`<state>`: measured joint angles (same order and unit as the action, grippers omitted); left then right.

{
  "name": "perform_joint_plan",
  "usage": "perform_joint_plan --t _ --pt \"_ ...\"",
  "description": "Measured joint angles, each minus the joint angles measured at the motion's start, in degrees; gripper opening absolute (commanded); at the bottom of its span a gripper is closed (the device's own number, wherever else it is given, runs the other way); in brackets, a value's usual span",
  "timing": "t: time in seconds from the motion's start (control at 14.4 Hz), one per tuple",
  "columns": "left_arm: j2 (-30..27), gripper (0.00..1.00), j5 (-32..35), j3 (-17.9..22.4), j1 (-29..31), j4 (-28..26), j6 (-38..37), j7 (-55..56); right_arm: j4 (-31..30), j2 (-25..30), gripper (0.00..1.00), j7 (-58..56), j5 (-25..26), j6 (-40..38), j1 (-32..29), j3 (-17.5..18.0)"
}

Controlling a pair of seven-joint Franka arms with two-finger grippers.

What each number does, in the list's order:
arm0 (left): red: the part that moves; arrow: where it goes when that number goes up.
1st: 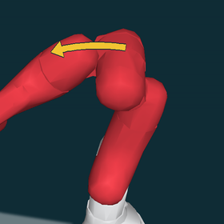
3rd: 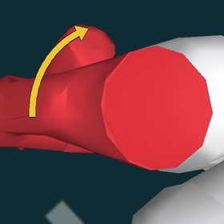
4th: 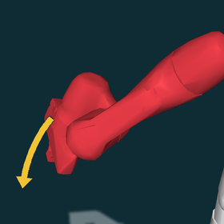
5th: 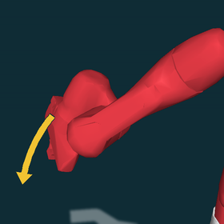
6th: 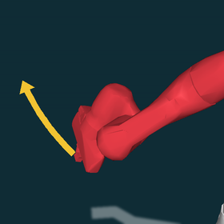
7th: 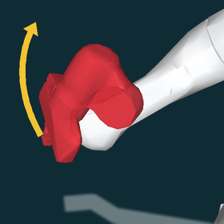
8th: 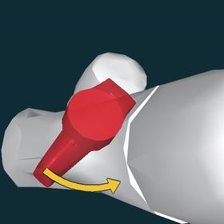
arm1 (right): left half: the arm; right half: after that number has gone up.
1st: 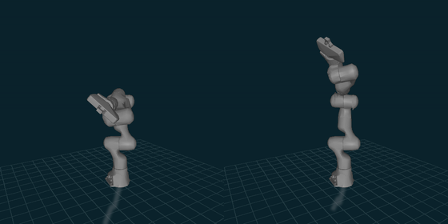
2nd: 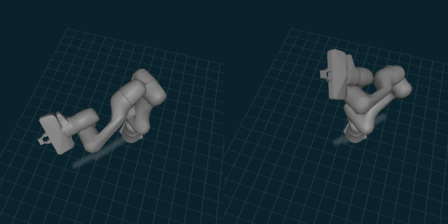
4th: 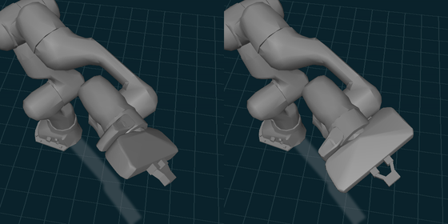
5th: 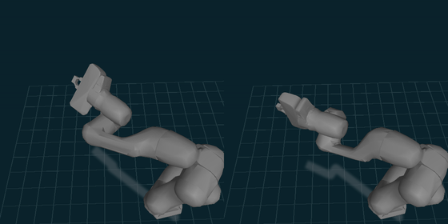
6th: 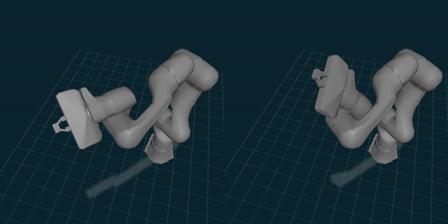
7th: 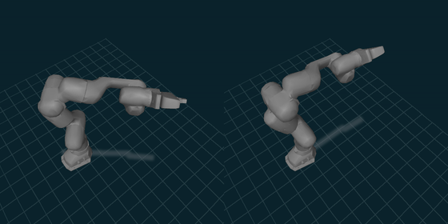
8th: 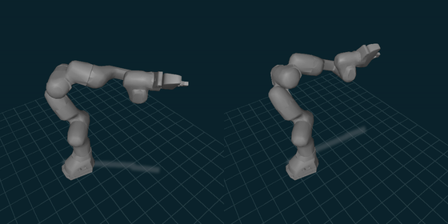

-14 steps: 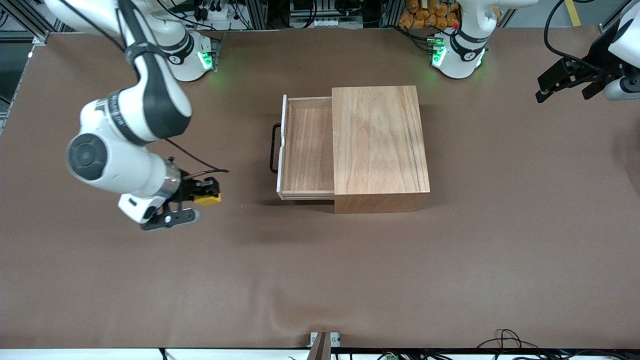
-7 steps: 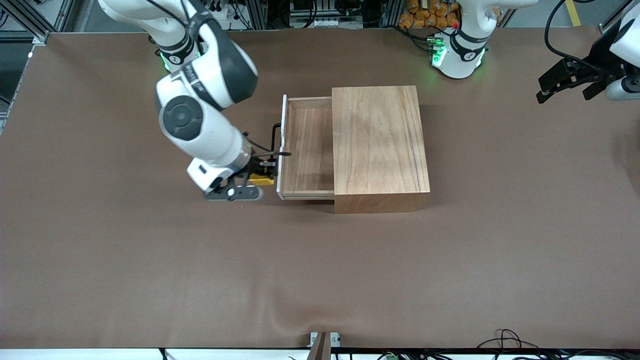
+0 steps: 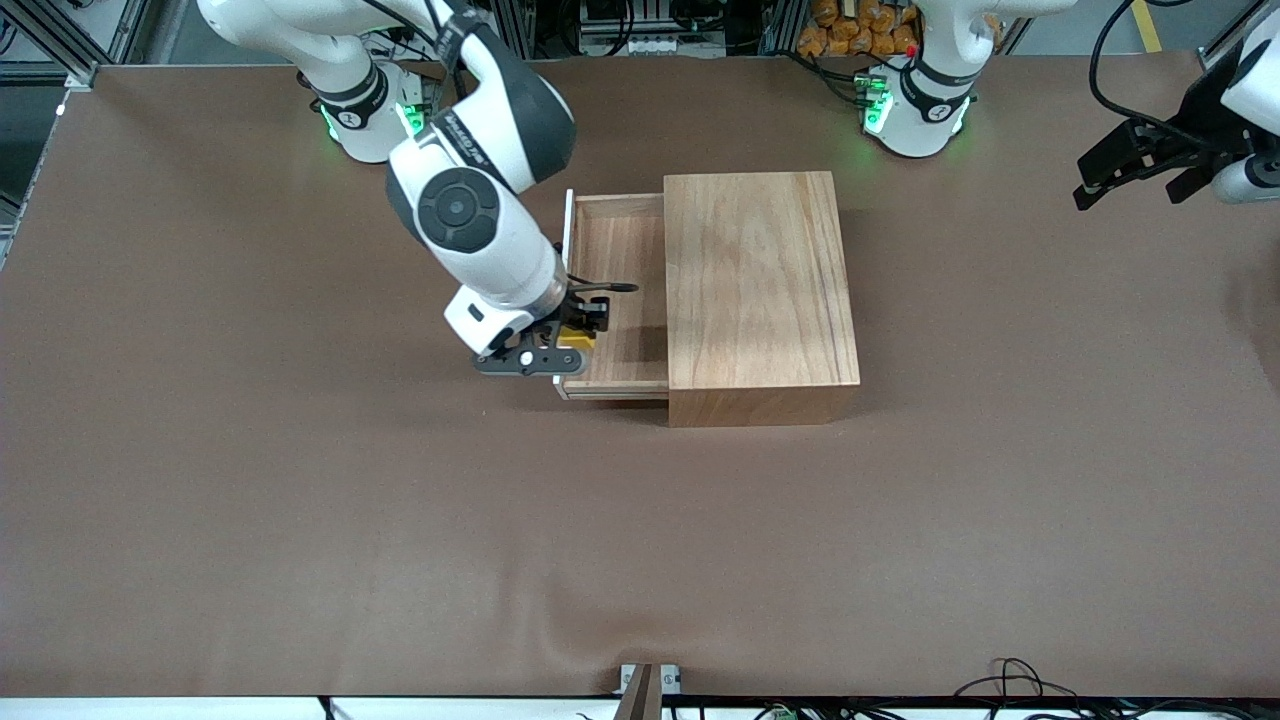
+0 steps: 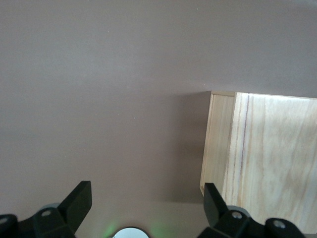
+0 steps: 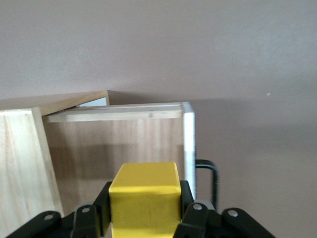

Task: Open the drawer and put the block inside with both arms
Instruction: 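Lower the cube into the drawer and open the right gripper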

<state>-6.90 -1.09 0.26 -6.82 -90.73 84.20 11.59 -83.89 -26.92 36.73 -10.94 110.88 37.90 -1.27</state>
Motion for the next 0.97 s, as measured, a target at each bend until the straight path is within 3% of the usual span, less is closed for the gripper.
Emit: perform_joint_plan --t 0.56,0.62,0.69,0.76,0.83,0.9,0.97 --pt "0.1 1.0 0.0 0.0 0.4 0.0 0.2 0.0 0.0 -4.1 0.0 3.4 1.3 2.3 2.8 -0.1" --pt "0.1 1.0 0.0 0.0 0.4 0.0 0.3 0.0 -0.1 -4.3 0.09 3.5 1.3 2.3 2.9 -0.1" --pt "0.1 1.0 0.0 0.0 0.4 0.0 0.3 0.0 -0.1 -4.5 0.31 3.6 1.3 2.3 3.1 -0.1" --pt "0.1 1.0 0.0 0.0 0.4 0.0 0.3 0.0 -0.1 -4.8 0.7 3.8 1.3 2.3 3.3 -0.1" --pt "0.1 1.0 0.0 0.0 0.4 0.0 0.3 0.0 -0.1 -5.0 0.91 4.4 1.3 2.3 3.5 -0.1" --pt "0.1 1.0 0.0 0.0 0.4 0.0 0.3 0.0 -0.1 -5.2 1.0 5.8 1.3 2.5 3.8 -0.1" --pt "0.1 1.0 0.0 0.0 0.4 0.0 0.3 0.0 -0.1 -5.2 1.0 7.2 1.3 2.9 3.9 -0.1"
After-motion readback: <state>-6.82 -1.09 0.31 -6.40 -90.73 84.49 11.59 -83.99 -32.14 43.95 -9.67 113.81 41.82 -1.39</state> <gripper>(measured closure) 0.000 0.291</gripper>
